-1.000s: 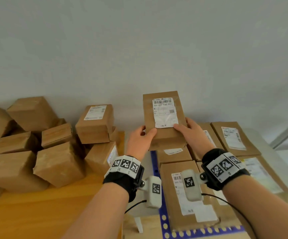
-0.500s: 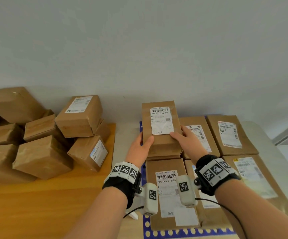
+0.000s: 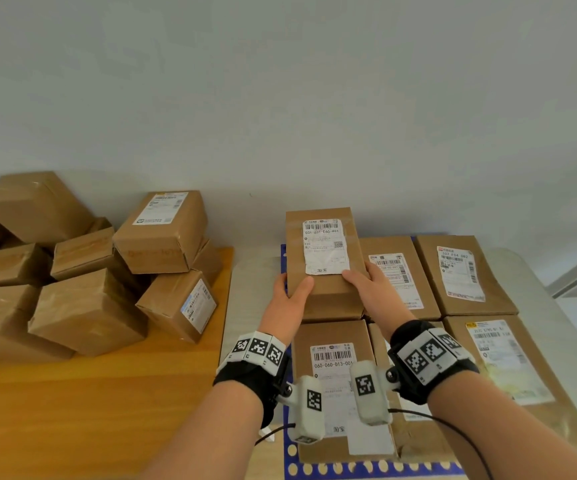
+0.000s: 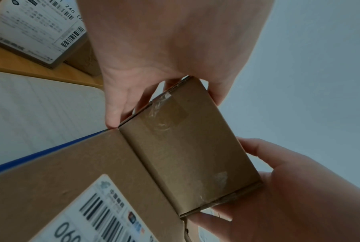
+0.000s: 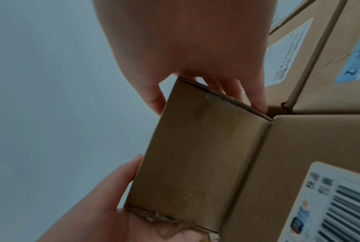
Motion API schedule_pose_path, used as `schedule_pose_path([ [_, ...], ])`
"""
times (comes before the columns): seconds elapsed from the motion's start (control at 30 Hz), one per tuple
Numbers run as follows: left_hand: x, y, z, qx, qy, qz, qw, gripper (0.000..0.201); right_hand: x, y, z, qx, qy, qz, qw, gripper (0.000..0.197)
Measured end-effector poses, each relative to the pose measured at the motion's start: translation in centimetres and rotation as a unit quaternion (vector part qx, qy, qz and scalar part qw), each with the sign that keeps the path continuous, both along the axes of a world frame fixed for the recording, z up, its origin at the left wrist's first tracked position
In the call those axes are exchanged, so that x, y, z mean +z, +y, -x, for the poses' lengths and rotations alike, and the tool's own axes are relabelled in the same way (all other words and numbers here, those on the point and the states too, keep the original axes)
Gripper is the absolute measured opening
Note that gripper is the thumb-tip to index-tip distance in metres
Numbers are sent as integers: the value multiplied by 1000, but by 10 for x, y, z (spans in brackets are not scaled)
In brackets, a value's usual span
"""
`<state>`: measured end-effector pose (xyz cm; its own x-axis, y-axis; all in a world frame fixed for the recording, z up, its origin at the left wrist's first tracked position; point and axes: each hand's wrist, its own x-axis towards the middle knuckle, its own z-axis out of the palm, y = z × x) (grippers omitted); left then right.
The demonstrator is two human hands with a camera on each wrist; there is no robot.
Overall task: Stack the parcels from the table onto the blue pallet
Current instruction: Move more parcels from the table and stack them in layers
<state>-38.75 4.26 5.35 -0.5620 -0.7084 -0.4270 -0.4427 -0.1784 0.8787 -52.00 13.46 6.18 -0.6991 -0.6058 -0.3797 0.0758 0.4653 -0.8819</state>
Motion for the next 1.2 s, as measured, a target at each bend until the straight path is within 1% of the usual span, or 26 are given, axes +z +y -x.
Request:
schedule_pose_path([
  [0.2,1,-1,-1,-18,7,5,1000,75,1,3,-4,-17,-11,13,1000,59],
  [0.23,2,0,-1,-22,5,11,1000,77,2,4,-5,-20,-1,14,1000,62],
  [0.3,6,0,-2,-31,-4,23,999,82,8,5,-7,-27,47,13,998,69],
  [0.37,16,0,-6,-34,-16,39,999,80,17,6,-10,-35,104,17,994,68],
  [0.43,20,-4,-12,-34,-35,74,996,74,29,4,-14,-40,139,31,989,65],
  [0.57,33,-21,-36,-33,-52,130,990,74,52,-9,-30,-35,174,71,981,57],
  [0.67,47,-39,-62,-21,-43,176,983,68,67,-26,-54,-12,183,98,978,53],
  [0.87,72,-76,-146,63,-14,208,976,59,83,-74,-131,68,185,128,972,52],
  [1.07,81,-114,-261,117,-67,243,961,55,88,-128,-233,137,168,131,967,52],
  [1.2,79,-138,-342,159,-89,254,950,54,89,-163,-304,174,170,130,961,53],
])
